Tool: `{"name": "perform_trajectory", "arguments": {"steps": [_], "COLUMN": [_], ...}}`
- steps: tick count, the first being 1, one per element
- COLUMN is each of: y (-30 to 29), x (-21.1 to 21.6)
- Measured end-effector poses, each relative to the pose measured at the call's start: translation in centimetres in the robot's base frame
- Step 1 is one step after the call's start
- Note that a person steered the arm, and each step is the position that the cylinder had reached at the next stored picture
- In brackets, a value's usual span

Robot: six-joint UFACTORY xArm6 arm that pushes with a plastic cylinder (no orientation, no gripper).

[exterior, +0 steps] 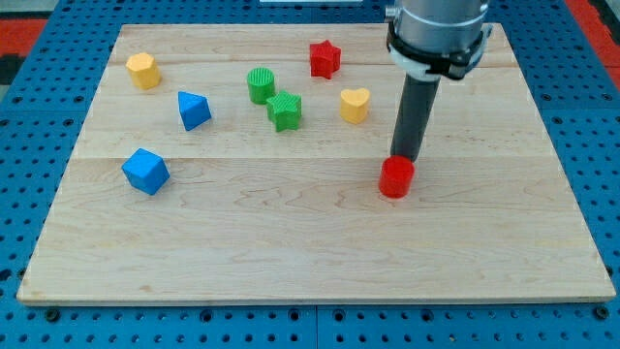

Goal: Place the blue cube to the bottom of the yellow heart

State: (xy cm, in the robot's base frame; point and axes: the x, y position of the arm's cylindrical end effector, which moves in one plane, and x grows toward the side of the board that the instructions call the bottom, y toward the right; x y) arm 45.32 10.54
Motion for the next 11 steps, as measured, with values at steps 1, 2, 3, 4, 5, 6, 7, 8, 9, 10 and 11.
{"name": "perform_trajectory", "arguments": {"steps": [1, 2, 3, 4, 5, 6, 7, 8, 9, 10, 11], "y": [-7.1, -13.5, -20.8, -30.7, -35.7, -33.3, -23.7, -23.3, -24.5, -19.6, -11.5], "x": [-0.7, -1.3, -4.4, -3.5, -0.7, 0.4, 2.0, 2.5, 5.6, 3.4, 1.7]}}
